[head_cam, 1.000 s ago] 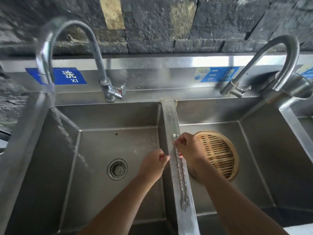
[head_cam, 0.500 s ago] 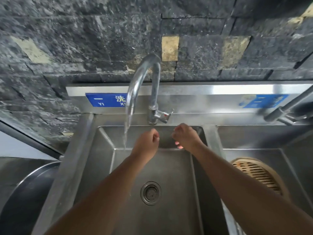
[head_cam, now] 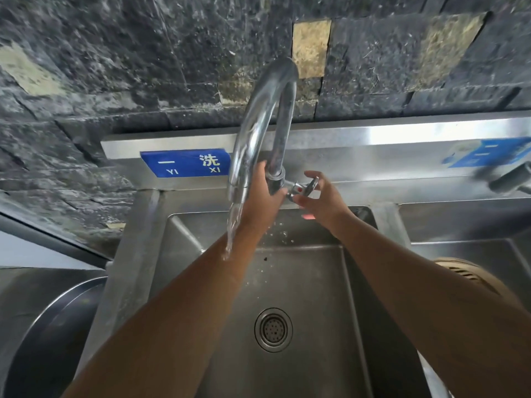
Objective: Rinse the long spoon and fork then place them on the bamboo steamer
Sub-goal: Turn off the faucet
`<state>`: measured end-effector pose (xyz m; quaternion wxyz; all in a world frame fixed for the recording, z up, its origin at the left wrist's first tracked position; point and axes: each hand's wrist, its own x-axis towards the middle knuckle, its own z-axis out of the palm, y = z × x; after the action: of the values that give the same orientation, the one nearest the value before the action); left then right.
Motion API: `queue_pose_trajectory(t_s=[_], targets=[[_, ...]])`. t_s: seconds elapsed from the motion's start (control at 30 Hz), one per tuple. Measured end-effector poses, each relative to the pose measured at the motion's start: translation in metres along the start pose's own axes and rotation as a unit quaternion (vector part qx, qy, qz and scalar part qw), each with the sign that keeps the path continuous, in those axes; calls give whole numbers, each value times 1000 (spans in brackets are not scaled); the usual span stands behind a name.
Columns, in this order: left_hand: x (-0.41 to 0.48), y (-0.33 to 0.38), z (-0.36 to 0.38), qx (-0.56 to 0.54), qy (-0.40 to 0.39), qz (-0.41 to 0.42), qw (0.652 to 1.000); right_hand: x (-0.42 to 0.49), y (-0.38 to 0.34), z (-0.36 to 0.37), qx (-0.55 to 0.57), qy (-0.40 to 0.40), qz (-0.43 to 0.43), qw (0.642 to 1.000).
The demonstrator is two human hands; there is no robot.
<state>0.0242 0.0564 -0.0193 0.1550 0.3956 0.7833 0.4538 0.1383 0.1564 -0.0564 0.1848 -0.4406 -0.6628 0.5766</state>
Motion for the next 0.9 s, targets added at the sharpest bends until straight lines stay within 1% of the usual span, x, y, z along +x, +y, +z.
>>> queue_pose_trajectory(t_s=[0.07, 0.2, 0.33, 0.47, 0.6, 0.9], targets=[[7, 1, 3, 8, 0, 6, 1000, 5, 4, 0, -6, -7, -9, 1000], [11, 0, 10, 28, 33, -5, 999, 9, 8, 5, 2, -7, -12, 1000], [12, -1, 10, 36, 24, -20, 999, 9, 10, 12, 11, -5, -14, 1000], [10, 5, 6, 25, 18, -16, 999, 11, 6, 11, -28, -16, -8, 999], [8, 15, 1, 7, -1, -35, 999, 12, -3, 7, -62, -27, 0, 998], [6, 20, -3, 34, -9, -45, 998, 14, -13, 11, -119, -3, 24, 993]])
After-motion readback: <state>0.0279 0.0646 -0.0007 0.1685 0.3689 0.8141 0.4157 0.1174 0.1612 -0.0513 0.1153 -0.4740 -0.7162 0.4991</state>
